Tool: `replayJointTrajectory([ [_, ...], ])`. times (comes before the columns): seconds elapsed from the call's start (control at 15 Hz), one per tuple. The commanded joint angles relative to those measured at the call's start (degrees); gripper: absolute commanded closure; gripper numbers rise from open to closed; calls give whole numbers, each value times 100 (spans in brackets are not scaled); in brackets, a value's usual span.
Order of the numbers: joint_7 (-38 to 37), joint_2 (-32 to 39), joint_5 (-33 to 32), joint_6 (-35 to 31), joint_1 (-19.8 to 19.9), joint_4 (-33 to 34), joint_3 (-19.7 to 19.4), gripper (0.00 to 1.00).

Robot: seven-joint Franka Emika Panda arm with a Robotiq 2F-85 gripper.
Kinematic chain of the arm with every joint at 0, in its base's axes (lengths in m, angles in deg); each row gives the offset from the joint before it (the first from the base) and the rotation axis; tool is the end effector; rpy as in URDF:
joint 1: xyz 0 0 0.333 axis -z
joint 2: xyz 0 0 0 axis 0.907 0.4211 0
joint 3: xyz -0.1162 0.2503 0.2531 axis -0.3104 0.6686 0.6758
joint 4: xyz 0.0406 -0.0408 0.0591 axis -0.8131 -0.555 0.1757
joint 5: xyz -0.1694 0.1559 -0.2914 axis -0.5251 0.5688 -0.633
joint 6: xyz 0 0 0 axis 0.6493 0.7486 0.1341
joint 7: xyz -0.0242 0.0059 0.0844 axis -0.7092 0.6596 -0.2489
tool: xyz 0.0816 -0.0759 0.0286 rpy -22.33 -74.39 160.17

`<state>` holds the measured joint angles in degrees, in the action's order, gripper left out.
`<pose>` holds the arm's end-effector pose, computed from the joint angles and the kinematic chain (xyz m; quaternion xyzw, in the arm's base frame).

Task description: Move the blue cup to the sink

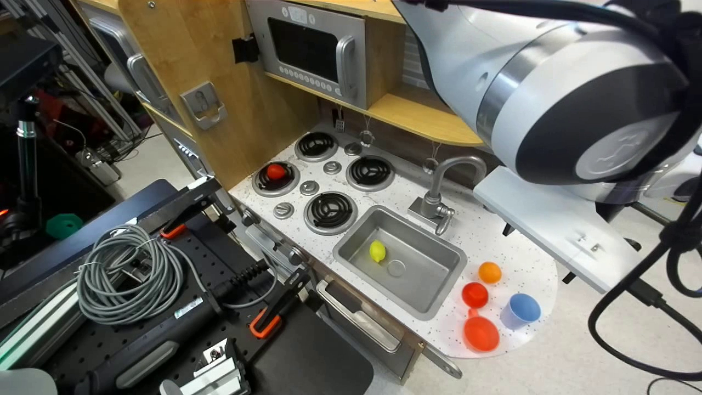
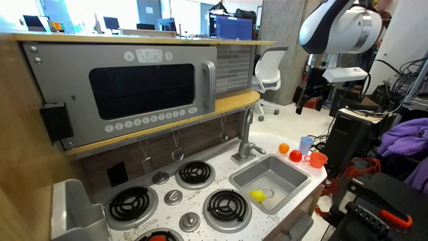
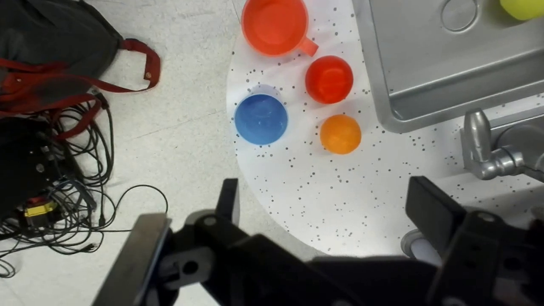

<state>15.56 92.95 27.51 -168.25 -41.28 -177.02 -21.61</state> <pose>0.6224 -0.3632 0.2124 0.9903 -0.1311 0.0256 0.0375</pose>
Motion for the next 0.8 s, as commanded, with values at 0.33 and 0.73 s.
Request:
replayJointTrajectory([
  [0.33,20,874,-456,167,48,1044,-56,0],
  [0.73,51,1275,-669,209,2,1246,-71,0],
])
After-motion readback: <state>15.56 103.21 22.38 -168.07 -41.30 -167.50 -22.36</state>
